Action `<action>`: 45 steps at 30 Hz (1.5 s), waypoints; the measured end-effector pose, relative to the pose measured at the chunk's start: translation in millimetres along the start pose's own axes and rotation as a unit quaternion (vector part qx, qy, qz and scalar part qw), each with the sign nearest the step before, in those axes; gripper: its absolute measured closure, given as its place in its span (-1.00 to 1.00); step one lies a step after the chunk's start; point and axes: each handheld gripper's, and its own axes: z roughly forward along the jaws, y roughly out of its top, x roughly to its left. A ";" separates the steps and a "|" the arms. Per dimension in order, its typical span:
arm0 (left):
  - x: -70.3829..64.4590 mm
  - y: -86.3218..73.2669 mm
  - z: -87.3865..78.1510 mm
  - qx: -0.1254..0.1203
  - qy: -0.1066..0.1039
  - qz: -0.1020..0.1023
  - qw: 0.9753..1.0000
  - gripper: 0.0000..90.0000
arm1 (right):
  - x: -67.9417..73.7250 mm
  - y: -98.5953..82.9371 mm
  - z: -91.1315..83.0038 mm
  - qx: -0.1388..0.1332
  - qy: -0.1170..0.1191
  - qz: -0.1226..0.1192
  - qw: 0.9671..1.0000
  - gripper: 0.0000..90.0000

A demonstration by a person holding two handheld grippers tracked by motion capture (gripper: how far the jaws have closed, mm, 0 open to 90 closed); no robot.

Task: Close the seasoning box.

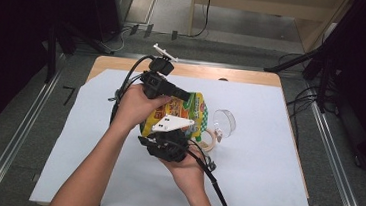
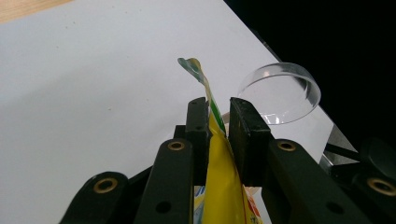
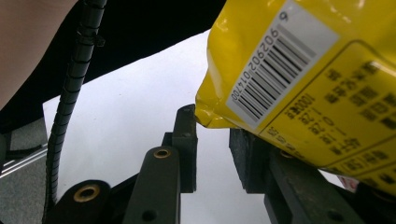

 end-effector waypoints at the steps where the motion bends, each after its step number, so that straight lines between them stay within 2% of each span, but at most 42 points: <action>1: -0.2 0.0 0.1 0.001 0.001 0.002 1.000 0.75 | 0.2 -0.1 -0.2 0.001 0.000 0.000 1.000 0.64; 21: -2.1 -0.3 1.9 0.006 -0.001 0.003 1.000 0.75 | 1.5 -2.4 -1.4 -0.002 0.000 0.002 1.000 0.64; 33: -5.9 1.0 -0.3 0.002 0.002 0.017 1.000 0.75 | 2.2 -0.6 -2.0 -0.003 -0.005 -0.003 1.000 0.65; 45: -4.7 -0.5 -0.2 0.003 0.001 0.016 1.000 0.75 | 2.6 -0.7 -1.0 -0.001 -0.005 -0.007 1.000 0.65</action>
